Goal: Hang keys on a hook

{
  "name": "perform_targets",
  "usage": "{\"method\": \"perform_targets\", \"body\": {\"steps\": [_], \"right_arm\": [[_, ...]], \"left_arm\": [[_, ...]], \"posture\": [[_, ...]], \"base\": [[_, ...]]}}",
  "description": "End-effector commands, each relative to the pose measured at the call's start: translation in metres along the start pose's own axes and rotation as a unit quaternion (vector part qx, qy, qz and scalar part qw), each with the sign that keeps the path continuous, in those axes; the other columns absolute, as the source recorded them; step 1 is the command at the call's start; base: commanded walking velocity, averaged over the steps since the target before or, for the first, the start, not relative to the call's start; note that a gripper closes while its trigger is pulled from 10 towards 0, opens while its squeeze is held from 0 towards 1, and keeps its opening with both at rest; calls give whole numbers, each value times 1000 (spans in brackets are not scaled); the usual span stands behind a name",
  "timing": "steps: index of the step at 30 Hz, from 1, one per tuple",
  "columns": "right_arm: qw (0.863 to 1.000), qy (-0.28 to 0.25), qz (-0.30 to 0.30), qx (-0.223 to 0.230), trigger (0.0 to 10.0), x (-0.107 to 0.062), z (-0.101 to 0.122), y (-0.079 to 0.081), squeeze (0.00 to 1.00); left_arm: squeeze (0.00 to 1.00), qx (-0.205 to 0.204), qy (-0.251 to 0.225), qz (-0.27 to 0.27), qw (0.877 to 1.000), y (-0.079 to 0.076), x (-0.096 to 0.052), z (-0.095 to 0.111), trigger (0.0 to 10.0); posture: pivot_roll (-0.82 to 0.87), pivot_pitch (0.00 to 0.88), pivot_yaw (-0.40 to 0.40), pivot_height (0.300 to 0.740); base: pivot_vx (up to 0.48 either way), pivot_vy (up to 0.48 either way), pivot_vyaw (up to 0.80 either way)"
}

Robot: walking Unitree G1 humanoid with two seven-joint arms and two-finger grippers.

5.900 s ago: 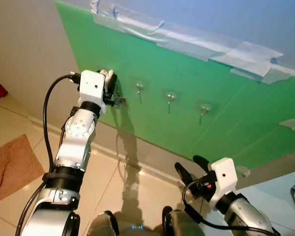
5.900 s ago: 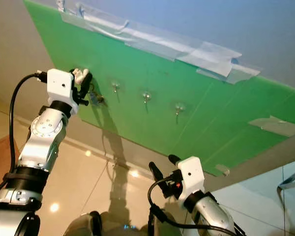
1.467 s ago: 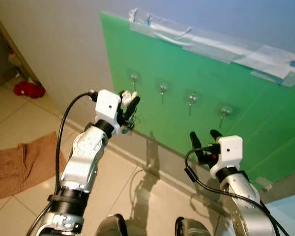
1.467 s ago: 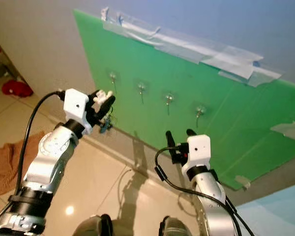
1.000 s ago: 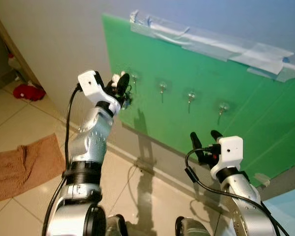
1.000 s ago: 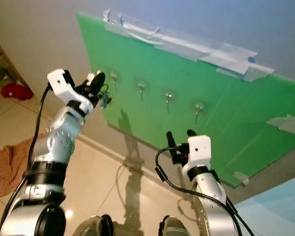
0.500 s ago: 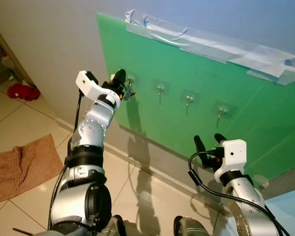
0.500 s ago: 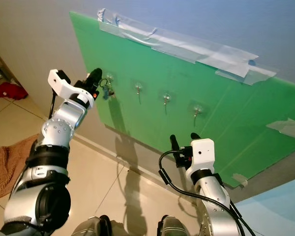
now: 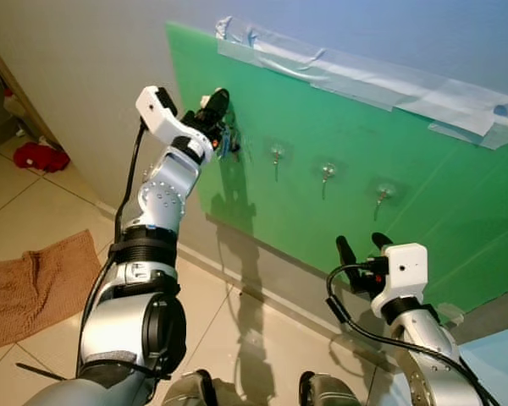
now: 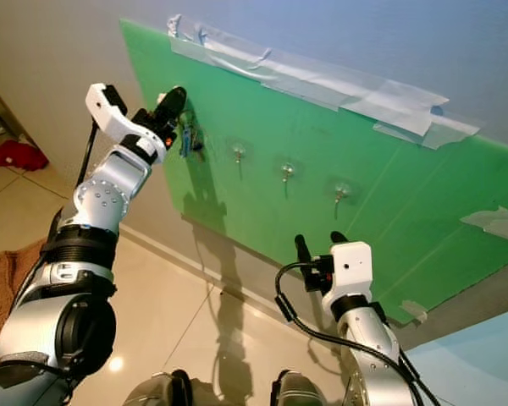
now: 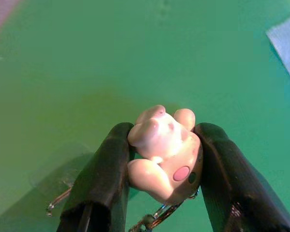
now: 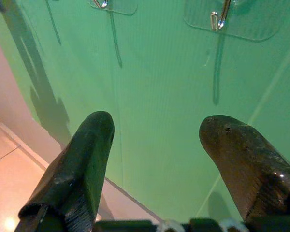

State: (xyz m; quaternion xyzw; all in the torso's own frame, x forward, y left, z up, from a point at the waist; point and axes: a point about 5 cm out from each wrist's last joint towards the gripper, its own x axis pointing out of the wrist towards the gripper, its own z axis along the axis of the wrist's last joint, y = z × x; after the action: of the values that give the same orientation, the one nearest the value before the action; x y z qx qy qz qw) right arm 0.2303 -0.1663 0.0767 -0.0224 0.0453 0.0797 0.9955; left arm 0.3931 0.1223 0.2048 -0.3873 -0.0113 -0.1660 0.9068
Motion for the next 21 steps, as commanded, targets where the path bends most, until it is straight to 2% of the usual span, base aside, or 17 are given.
{"method": "perform_targets", "body": {"steps": [1,5,14,21], "right_arm": [[1000,2,-1,-4,10000,-1,2,1,0],[1000,1,1,-3,10000,1,2,0,0],[1000,6,5,-6,10000,-1,1,-1,0],[1000,12,6,-11,10000,-3,1,-4,0]], "left_arm": [[0,20,5,-16,1000,-8,5,1,0],[0,45,8,-34,998,-13,10,3,0],[0,69,6,-43,997,-16,11,4,0],[0,119,-6,-58,991,-18,13,7,0]], "posture": [[-284,109,29,740],[-280,113,28,740],[-285,115,20,740],[-289,118,2,740]], "base": [[0,0,0],[0,0,0],[0,0,0],[0,0,0]]}}
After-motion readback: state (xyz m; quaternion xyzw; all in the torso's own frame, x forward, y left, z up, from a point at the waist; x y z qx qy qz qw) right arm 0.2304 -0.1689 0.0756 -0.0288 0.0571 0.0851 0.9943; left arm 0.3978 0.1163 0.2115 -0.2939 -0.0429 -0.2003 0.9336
